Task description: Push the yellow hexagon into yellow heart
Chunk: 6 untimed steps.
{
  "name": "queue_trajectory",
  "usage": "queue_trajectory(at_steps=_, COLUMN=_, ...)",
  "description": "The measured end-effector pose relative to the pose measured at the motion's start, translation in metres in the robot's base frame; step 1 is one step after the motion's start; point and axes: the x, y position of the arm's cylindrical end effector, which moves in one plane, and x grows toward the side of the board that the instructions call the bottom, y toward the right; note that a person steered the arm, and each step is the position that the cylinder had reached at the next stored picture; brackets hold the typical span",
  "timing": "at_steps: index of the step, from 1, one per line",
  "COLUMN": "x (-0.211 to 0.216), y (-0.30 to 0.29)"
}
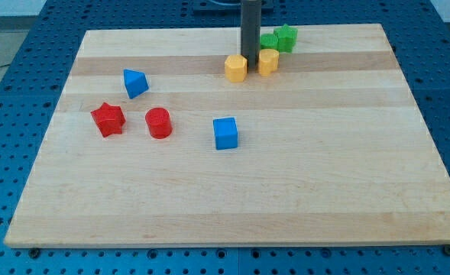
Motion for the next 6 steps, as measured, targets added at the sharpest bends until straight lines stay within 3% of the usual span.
queue_trajectory(at_steps=3, x=-0.013, y=0.109)
queue_trajectory(at_steps=4, x=0.004, y=0.16)
queue_trajectory(at_steps=5, x=-0.017, y=0.165)
queue_trajectory(at_steps=6, x=-0.018, y=0.207)
